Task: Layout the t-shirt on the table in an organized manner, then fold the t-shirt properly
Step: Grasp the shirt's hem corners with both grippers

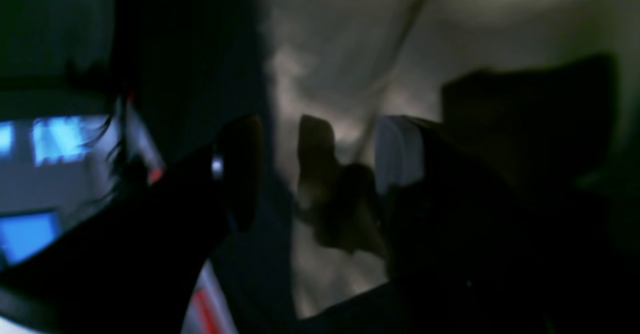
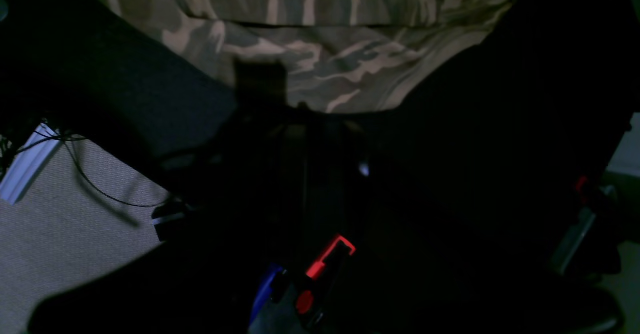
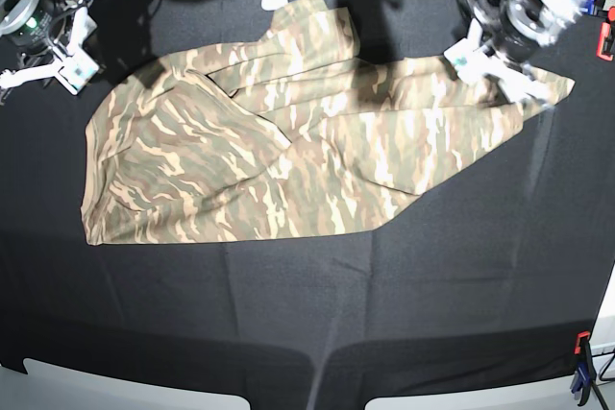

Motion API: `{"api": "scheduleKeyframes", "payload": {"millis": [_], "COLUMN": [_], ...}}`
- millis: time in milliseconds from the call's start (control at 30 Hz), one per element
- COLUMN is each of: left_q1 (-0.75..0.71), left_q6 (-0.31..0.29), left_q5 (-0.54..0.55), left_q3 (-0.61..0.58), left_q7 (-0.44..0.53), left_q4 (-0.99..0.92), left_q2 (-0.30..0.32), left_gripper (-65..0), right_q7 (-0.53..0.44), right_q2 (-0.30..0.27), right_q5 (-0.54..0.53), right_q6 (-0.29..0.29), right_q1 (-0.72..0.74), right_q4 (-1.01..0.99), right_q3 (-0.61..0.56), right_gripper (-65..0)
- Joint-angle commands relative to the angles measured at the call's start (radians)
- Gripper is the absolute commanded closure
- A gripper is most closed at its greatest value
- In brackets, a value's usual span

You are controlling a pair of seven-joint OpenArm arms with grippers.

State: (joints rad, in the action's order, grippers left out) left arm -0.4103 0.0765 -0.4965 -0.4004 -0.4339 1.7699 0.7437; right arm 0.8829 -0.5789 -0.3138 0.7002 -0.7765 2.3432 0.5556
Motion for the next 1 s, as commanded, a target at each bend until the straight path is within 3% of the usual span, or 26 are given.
{"api": "scheduleKeyframes", "payload": {"millis": [0,167,367,467,600,733,867,967], "left_q1": [0.003,0.050,0.067,0.066,0.067,0.067,0.068,0.080], "left_q6": [0.011,0.097,0.096,0.097,0.097,0.096,0.097,0.098], "left_q5": [-0.010,-0.008,-0.011,-0.011,-0.011,-0.012,-0.077,-0.100], "left_q3": [0.003,0.003,0.003,0.003,0.003,0.003,0.003,0.003], "left_q7": [0.010,0.009,0.019,0.005,0.009,0.017,0.016,0.015], "left_q4": [-0.006,-0.075,-0.075,-0.075,-0.075,-0.071,-0.034,0.016], "left_q2": [0.010,-0.005,-0.027,-0.032,-0.031,-0.031,-0.031,-0.031], "left_gripper": [-32.0,-32.0,-31.9,-23.7,-1.6,0.0,0.0,0.0], "right_q7": [-0.013,-0.015,-0.015,-0.015,-0.015,-0.016,-0.056,-0.100], "right_q2": [-0.014,-0.014,-0.013,-0.013,-0.013,-0.013,-0.013,-0.014], "right_q5": [0.000,0.000,0.000,-0.001,-0.008,-0.039,-0.176,-0.226], "right_q6": [-0.005,-0.005,-0.005,-0.005,-0.005,-0.006,-0.079,-0.088], "right_q1": [-0.002,-0.002,-0.002,-0.002,-0.002,-0.002,-0.002,-0.002], "right_q4": [0.013,0.013,0.013,0.013,0.013,0.013,0.013,0.013], "right_q3": [0.007,0.007,0.007,0.007,0.007,0.007,0.007,0.007], "right_gripper": [-12.1,-12.1,-12.1,-12.1,-12.1,-12.1,-12.1,-12.1]}}
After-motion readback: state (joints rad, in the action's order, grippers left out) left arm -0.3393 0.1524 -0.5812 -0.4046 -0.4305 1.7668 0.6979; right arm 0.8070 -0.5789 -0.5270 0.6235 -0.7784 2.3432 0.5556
